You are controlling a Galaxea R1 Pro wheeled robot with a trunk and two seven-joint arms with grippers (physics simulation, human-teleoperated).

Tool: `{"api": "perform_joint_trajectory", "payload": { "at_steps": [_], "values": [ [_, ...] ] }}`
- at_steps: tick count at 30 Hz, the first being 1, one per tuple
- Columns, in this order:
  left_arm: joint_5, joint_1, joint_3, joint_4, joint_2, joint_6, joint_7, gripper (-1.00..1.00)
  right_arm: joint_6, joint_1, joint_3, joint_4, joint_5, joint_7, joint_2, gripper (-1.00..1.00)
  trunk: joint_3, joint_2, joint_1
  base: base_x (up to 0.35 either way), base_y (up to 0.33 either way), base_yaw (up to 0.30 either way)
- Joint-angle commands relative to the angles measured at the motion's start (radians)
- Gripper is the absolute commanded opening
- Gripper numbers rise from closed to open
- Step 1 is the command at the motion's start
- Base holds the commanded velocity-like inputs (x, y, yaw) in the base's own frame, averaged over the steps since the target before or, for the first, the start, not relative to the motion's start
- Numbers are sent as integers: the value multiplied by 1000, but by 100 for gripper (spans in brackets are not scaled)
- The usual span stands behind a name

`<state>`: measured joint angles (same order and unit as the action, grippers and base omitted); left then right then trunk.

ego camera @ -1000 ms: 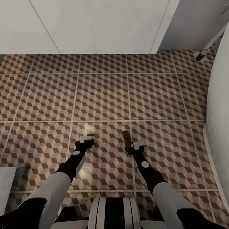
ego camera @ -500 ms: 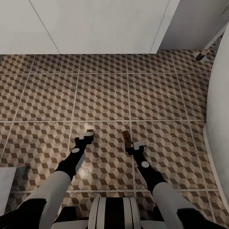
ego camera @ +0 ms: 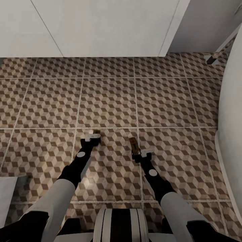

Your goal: Take the four mousetraps from the cabinet in the bathroom and place them on the bathroom floor. Make sure all four end up on the same floor surface, and ensure that at least two of them are either under or directly next to the same bathroom sink.

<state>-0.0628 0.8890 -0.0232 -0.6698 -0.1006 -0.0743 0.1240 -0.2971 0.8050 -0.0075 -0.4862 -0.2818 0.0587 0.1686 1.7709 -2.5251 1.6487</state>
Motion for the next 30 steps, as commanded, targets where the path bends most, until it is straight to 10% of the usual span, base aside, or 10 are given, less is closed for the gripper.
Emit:
{"api": "perform_joint_trajectory", "payload": {
  "at_steps": [1,19,30],
  "values": [
    [-7,0,-4,-19,-1,8,11,-100,6,0,-1,-18,-9,5,1,-100,0,0,0,0,0,0],
    [-3,63,-1,-308,-4,653,10,-100,566,22,48,-489,-8,2,2,-100,0,0,0,0,0,0],
    [-5,373,-1,-10,-5,758,51,-100,760,294,73,-399,-4,3,6,-100,0,0,0,0,0,0]
  ]
}}
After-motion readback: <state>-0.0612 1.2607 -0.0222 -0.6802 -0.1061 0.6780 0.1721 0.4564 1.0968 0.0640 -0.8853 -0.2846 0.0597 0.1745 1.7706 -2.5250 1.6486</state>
